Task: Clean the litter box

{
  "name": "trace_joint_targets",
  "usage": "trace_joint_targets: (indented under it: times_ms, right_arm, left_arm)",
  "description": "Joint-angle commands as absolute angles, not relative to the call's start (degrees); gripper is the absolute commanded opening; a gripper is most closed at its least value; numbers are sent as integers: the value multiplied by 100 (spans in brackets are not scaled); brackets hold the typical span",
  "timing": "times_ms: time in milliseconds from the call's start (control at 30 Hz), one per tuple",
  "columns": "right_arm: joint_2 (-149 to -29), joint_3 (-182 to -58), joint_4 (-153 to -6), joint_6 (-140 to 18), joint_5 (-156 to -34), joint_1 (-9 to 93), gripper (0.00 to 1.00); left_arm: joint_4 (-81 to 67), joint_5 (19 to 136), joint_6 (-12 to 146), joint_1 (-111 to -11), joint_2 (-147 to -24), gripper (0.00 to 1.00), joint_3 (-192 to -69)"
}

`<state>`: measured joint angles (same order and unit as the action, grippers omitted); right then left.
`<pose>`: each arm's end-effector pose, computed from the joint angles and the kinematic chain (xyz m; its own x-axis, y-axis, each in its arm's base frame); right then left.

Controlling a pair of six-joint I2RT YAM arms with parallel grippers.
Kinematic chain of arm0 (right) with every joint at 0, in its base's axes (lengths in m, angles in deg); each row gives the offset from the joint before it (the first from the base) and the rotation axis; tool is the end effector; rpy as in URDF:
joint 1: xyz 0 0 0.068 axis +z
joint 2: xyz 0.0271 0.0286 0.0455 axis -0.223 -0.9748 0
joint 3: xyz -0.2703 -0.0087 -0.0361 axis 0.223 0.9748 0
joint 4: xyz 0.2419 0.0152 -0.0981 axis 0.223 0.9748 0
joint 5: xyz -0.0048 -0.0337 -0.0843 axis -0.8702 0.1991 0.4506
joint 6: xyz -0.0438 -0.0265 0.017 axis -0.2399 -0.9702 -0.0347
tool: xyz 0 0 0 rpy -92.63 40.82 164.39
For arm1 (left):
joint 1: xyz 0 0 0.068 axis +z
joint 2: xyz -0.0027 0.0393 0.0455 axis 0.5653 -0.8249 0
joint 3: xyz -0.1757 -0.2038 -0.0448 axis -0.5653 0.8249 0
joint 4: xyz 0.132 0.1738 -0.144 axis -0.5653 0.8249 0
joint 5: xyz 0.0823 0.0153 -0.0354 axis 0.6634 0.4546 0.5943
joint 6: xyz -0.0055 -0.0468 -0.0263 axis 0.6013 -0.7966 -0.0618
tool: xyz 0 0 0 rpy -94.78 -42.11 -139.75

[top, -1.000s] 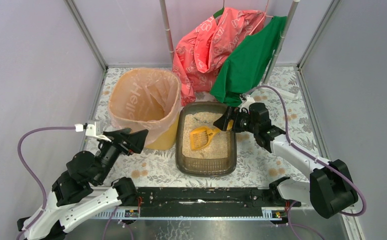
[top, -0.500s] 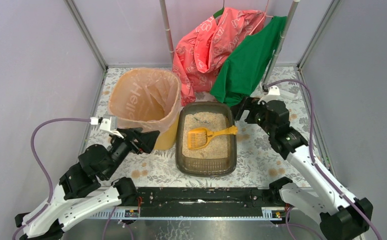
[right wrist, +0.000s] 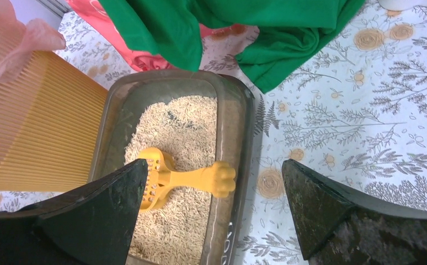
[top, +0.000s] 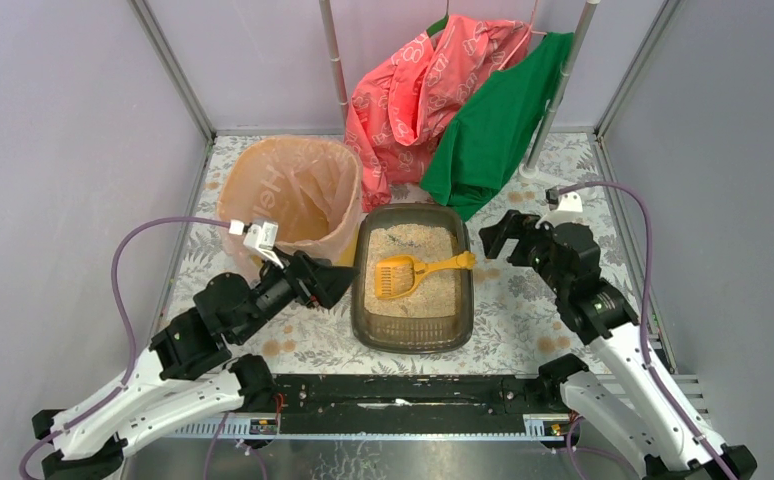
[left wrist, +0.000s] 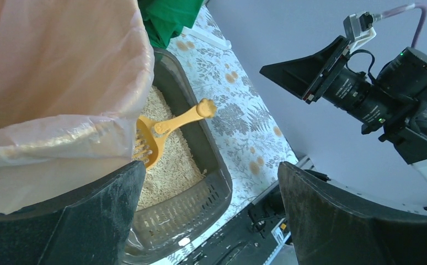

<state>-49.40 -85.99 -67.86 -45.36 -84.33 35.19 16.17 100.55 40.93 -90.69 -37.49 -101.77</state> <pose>0.1623 0.0643 0.3250 -0.3060 0.2838 -0.9088 -0.2254 0.9058 0.3587 0.0708 -0.0895 0.3501 -0.4467 -0.3979 -0.8013 0.4897 0.6409 -0.5912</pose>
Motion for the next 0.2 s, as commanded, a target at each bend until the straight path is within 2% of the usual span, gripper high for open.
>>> trace_joint_targets:
  times_ms: [0,167]
  right_arm:
    - [-4553,-8506,-6515,-4613,-8423,3486,100]
    - [-4456,-8502,-6297,-4629,-8541,3486,100]
  left_arm:
    - [1094,9944,3778,-9103,-3577,99,-10028]
    - [1453,10381,3512,-9107,-3372,99,-10012]
